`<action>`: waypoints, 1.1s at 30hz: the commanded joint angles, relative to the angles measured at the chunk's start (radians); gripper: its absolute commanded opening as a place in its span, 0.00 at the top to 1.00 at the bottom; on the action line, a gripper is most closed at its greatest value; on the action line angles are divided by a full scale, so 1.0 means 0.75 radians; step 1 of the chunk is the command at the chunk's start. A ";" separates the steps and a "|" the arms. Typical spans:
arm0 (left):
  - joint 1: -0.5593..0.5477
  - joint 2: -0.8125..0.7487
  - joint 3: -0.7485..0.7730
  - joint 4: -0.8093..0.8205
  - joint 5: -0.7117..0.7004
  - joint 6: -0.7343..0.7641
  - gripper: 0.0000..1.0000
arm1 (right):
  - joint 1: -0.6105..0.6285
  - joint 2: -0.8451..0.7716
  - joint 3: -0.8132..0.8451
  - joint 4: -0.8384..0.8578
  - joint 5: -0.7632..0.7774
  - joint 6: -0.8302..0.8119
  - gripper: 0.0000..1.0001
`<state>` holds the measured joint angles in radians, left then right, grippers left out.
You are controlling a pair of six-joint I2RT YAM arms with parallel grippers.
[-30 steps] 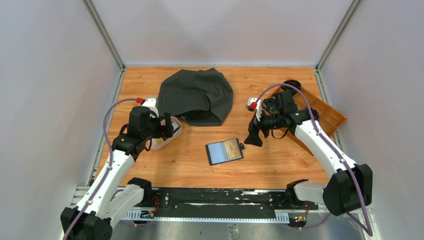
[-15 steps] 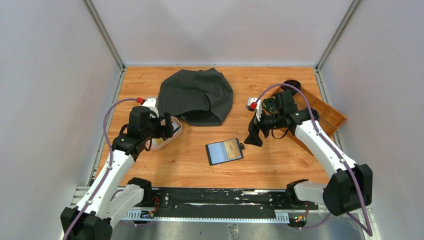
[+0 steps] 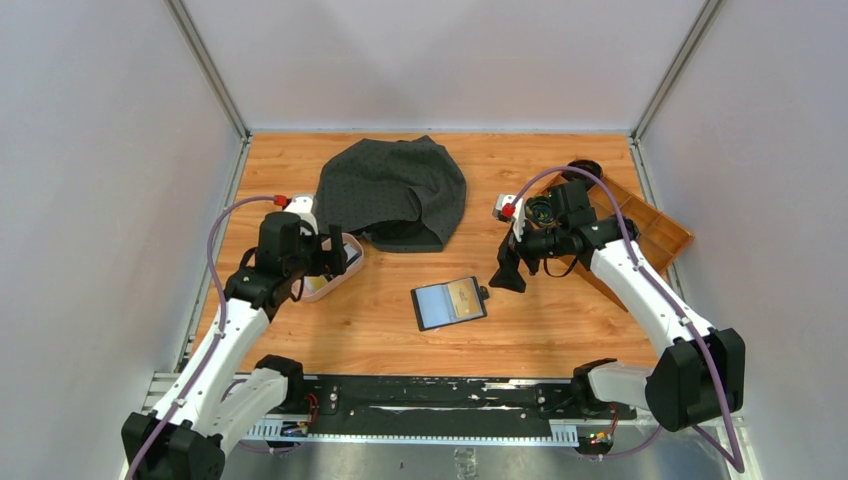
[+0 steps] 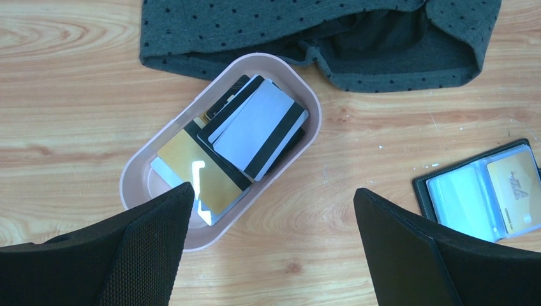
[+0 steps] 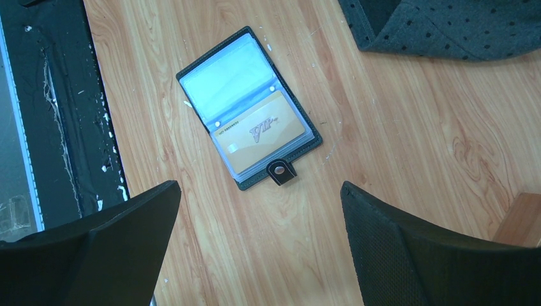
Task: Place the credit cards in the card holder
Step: Pick up the credit card from the storage box.
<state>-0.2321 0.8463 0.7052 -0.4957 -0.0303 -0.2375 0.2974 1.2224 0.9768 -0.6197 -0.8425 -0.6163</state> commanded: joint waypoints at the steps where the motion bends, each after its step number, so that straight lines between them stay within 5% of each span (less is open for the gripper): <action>1: 0.009 0.021 -0.014 0.055 -0.017 0.036 0.00 | -0.021 -0.018 -0.014 0.007 -0.009 -0.007 0.00; 14: 0.024 0.301 0.121 0.110 -0.055 0.044 0.00 | -0.022 -0.033 -0.018 0.007 -0.048 -0.003 0.00; 23: 0.095 0.381 -0.015 0.314 0.001 -0.314 0.20 | -0.023 -0.037 -0.020 0.008 -0.069 0.007 0.00; 33: 0.167 0.442 -0.164 0.437 -0.001 -0.422 0.34 | -0.023 -0.033 -0.022 0.008 -0.073 0.006 0.00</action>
<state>-0.1234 1.1599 0.6136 -0.2440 -0.0269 -0.5011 0.2966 1.2129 0.9764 -0.6193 -0.8719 -0.6155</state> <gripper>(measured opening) 0.675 0.999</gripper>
